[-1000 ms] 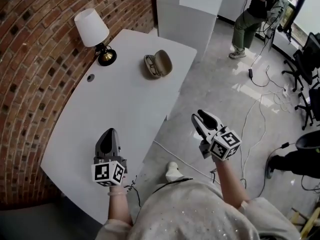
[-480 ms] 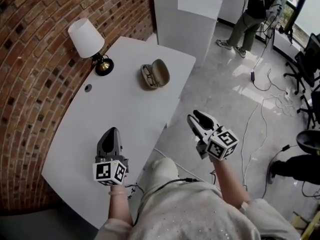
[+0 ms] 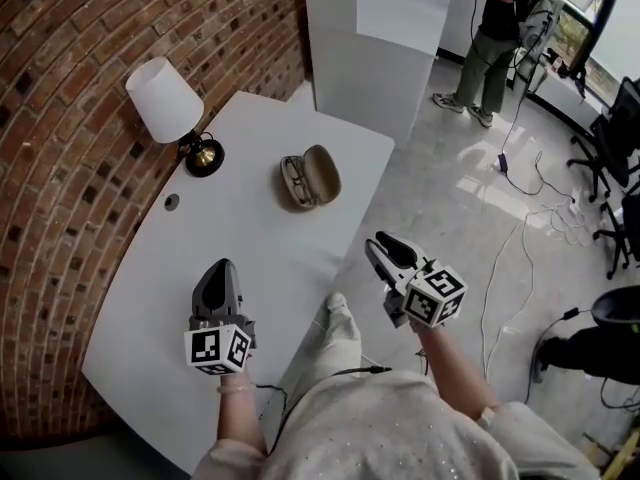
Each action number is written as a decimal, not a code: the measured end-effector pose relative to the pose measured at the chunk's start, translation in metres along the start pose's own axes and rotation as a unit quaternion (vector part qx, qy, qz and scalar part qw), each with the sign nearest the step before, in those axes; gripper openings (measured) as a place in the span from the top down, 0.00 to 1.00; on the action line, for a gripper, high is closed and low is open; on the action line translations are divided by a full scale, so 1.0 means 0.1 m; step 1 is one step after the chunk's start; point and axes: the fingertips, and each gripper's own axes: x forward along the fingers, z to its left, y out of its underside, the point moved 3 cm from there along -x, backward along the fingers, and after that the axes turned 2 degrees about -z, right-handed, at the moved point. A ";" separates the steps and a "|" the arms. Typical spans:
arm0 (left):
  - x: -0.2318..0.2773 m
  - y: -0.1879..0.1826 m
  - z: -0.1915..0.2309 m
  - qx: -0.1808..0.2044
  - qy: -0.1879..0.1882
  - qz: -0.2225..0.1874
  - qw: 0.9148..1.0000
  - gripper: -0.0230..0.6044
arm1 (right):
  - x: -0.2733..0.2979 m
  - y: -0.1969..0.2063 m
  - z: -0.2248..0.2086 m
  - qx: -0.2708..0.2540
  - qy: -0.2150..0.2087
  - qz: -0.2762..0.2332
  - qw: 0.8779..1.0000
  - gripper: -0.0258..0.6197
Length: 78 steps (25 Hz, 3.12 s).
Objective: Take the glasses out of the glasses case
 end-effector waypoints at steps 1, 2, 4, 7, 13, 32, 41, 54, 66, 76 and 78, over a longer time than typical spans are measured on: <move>0.07 0.00 0.01 -0.004 -0.002 -0.001 1.000 0.95 | 0.07 -0.02 -0.03 0.000 -0.003 0.004 1.000 0.76; 0.13 0.01 0.02 -0.006 -0.003 -0.002 1.000 0.95 | 0.15 -0.03 -0.06 -0.001 -0.006 0.009 1.000 0.76; 0.25 0.02 0.03 -0.004 0.000 -0.002 1.000 0.95 | 0.33 -0.05 -0.12 0.001 -0.011 0.015 1.000 0.76; 0.40 0.02 0.13 -0.001 -0.003 -0.004 1.000 0.95 | 0.62 -0.06 -0.16 0.007 -0.018 0.024 1.000 0.76; 0.66 -0.03 0.37 0.003 -0.024 -0.007 1.000 0.95 | 1.15 -0.10 -0.20 0.011 -0.038 0.044 0.998 0.77; 1.39 0.38 0.49 -0.015 -0.014 0.041 0.999 0.95 | 2.32 0.25 -0.36 0.042 0.031 0.167 0.985 0.77; 1.65 0.56 0.41 -0.017 0.003 0.059 0.998 0.95 | 2.61 0.41 -0.52 0.053 0.058 0.223 0.972 0.77; 1.72 0.69 0.56 -0.036 -0.017 0.068 0.997 0.95 | 2.81 0.55 -0.63 0.095 0.084 0.259 0.957 0.83; 1.70 0.71 0.64 -0.041 -0.029 0.068 0.996 0.95 | 2.86 0.63 -0.67 0.142 0.085 0.274 0.947 0.92; 1.68 0.67 0.63 -0.040 -0.025 0.063 0.997 0.95 | 2.86 0.51 -0.62 0.137 0.073 0.246 0.957 0.93; 1.66 0.64 0.63 -0.038 -0.024 0.062 0.997 0.95 | 2.84 0.48 -0.60 0.135 0.069 0.242 0.958 0.93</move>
